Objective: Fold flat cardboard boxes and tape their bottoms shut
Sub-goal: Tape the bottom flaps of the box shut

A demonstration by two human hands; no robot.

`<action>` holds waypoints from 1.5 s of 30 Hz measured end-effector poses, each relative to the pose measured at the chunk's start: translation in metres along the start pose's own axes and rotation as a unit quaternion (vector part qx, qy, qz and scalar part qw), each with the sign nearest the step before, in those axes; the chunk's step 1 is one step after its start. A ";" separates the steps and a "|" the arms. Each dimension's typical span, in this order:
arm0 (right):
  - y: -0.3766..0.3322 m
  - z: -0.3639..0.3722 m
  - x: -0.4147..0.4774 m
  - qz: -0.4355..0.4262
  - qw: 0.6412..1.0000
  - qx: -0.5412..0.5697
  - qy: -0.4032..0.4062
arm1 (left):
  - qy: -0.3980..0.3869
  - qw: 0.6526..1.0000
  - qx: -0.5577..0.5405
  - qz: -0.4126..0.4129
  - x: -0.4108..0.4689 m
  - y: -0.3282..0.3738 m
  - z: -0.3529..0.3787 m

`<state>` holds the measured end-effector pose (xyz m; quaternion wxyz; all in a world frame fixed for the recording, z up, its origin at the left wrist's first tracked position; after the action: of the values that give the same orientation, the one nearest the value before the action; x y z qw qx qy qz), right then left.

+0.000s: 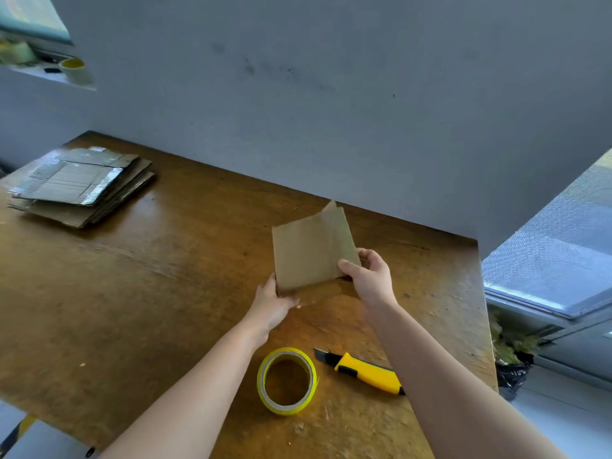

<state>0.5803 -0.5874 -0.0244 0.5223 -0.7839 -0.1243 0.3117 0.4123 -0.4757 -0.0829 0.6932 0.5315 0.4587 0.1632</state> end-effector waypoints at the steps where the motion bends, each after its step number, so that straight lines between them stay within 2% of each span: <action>1: -0.010 0.001 -0.003 -0.051 0.997 -0.062 0.020 | 0.019 1.000 0.014 0.008 -0.002 0.005 0.000; 4: -0.032 0.009 -0.021 -0.170 0.955 -0.230 0.071 | 0.045 0.997 -0.008 0.066 -0.011 0.027 0.003; 7: -0.032 0.025 -0.031 -0.209 0.925 -0.315 0.047 | 0.001 0.997 -0.062 0.053 -0.018 0.034 0.017; 9: -0.028 0.038 -0.035 -0.224 0.913 -0.342 0.005 | -0.021 0.997 -0.072 0.024 -0.019 0.032 0.021; 11: -0.031 0.040 -0.041 -0.251 0.909 -0.332 0.003 | -0.016 0.997 -0.077 0.008 -0.018 0.031 0.019; 14: -0.042 0.022 -0.043 -0.276 0.894 -0.337 0.105 | -0.017 0.997 -0.075 0.003 -0.018 0.029 0.017; 16: -0.042 0.012 -0.036 -0.241 0.879 -0.386 0.143 | -0.018 0.999 -0.041 0.003 -0.018 0.028 0.017; 18: -0.030 0.008 -0.024 -0.166 0.893 -0.404 0.106 | -0.013 1.000 -0.019 -0.005 -0.018 0.027 0.018; 20: -0.019 0.005 -0.017 -0.131 0.913 -0.379 0.074 | -0.014 1.000 -0.009 -0.011 -0.016 0.027 0.023; 24: -0.016 -0.008 -0.014 -0.133 0.923 -0.348 0.093 | -0.014 0.998 0.056 0.004 -0.005 0.035 0.036; 29: -0.016 -0.059 -0.006 -0.114 0.938 -0.281 0.165 | -0.023 0.990 0.124 0.060 0.010 0.061 0.078; 35: -0.011 -0.142 0.013 -0.092 0.934 -0.263 0.222 | -0.047 0.970 0.197 0.136 0.018 0.092 0.164; 41: 0.006 -0.224 0.040 -0.031 0.921 -0.246 0.299 | -0.094 0.954 0.240 0.155 0.021 0.107 0.252; 45: 0.014 -0.252 0.055 -0.027 0.915 -0.241 0.323 | -0.102 0.945 0.270 0.153 0.032 0.109 0.289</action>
<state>0.7768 -0.7514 0.0088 0.3378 -0.9402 -0.0410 -0.0120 0.6914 -0.5804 0.0027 0.5337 0.7763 0.3254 0.0818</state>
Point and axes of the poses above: each hand's wrist, its own x-axis towards the middle knuckle, its own z-axis out of the palm, y = z × x, the point moved 8 cm from there along x, towards the middle knuckle, and after that the axes turned 13 degrees about -x, right-handed, at the moved point
